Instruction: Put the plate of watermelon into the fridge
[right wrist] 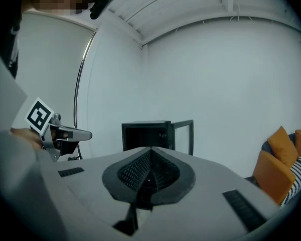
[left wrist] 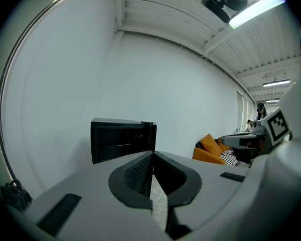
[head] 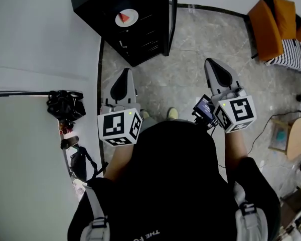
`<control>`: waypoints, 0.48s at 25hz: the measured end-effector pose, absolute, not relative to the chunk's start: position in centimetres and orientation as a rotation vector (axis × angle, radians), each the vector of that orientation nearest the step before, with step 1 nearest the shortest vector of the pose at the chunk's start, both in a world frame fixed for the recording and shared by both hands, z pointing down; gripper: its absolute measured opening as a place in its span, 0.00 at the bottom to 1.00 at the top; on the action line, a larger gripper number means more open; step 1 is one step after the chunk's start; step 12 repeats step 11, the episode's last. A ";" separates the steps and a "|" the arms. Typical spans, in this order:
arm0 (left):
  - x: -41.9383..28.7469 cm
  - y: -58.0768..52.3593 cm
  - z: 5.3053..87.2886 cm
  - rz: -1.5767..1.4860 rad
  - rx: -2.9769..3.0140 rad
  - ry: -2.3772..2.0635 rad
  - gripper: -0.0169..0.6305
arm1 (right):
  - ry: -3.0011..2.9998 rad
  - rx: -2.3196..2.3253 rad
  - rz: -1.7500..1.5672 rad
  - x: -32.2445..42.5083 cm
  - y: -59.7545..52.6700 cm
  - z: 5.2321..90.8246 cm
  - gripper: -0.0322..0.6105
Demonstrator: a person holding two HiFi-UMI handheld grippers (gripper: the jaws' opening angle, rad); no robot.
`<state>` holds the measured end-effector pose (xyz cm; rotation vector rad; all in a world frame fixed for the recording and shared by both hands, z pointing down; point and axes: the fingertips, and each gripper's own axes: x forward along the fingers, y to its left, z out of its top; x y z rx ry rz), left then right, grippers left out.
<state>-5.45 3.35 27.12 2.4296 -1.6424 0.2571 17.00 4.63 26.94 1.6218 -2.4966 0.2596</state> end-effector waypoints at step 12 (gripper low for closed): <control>-4.3 4.7 27.2 0.243 2.439 -1.637 0.05 | -2.506 1.604 0.244 17.6 5.6 26.9 0.07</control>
